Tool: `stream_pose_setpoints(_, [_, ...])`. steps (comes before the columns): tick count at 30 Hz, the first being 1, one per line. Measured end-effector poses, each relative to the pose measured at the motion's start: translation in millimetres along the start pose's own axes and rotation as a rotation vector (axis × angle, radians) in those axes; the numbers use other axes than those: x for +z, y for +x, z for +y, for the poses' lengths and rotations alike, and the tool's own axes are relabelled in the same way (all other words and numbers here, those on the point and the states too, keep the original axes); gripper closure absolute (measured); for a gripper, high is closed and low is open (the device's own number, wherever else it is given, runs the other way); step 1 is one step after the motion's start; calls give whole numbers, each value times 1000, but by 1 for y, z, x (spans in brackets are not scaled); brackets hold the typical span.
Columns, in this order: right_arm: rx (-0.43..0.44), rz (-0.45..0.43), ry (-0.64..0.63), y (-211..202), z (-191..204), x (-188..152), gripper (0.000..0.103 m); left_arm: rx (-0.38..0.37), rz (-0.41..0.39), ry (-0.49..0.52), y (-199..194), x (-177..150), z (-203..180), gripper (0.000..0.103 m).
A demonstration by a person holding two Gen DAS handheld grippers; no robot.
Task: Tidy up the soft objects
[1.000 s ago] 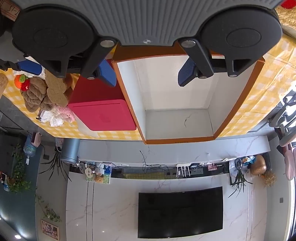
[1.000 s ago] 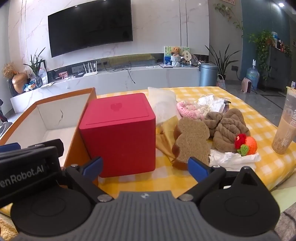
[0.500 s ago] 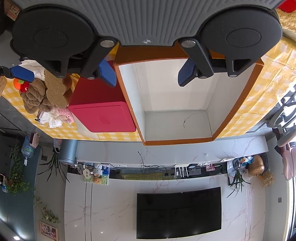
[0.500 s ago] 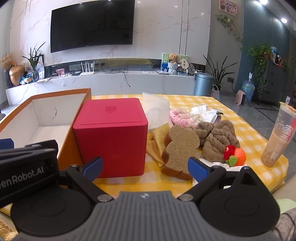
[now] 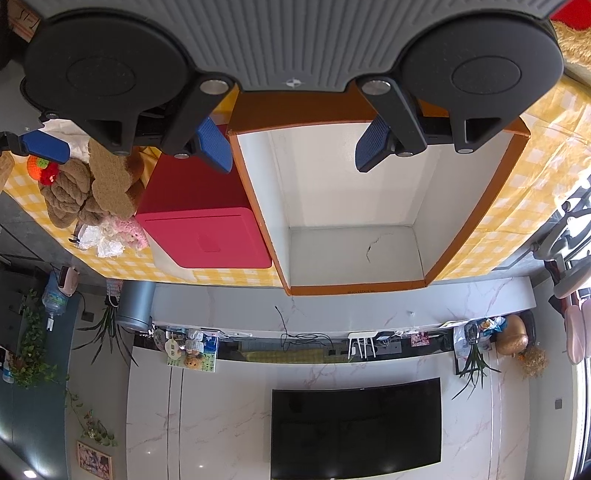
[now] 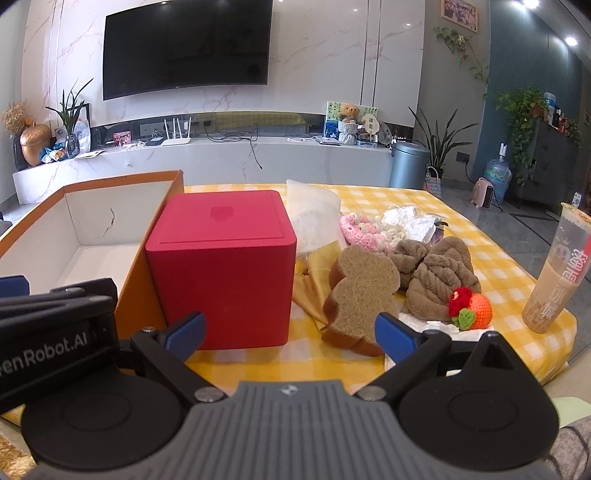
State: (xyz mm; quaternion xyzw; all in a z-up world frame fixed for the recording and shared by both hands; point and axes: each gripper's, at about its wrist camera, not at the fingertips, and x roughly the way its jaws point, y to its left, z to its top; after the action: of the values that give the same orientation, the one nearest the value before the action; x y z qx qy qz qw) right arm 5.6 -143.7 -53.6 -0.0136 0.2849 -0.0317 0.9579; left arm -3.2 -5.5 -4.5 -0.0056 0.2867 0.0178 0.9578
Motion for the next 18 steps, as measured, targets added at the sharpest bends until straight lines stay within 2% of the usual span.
stream_pose_setpoints(18, [4, 11, 11, 1, -3, -1, 7, 5, -3, -10, 1, -1, -3, 14])
